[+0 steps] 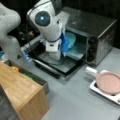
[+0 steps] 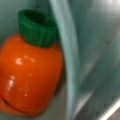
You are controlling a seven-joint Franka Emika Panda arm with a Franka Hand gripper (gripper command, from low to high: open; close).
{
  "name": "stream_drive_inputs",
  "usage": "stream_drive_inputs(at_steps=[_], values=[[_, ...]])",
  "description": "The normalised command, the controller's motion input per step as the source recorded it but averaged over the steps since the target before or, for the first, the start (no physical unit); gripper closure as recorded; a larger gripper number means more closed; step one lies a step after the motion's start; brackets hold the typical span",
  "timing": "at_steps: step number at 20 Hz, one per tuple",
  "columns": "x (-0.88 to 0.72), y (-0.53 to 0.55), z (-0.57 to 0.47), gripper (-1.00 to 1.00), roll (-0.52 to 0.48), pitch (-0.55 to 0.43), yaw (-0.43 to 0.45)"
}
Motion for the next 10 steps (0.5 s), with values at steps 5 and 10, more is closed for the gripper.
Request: stream_drive_inputs(at_steps=[5, 10], values=[[-0.3, 0.11, 0.0, -1.0, -0.281, -0.201, -0.015], [-0.22, 0.04, 0.01, -1.0, -0.24, -0.163, 0.031]])
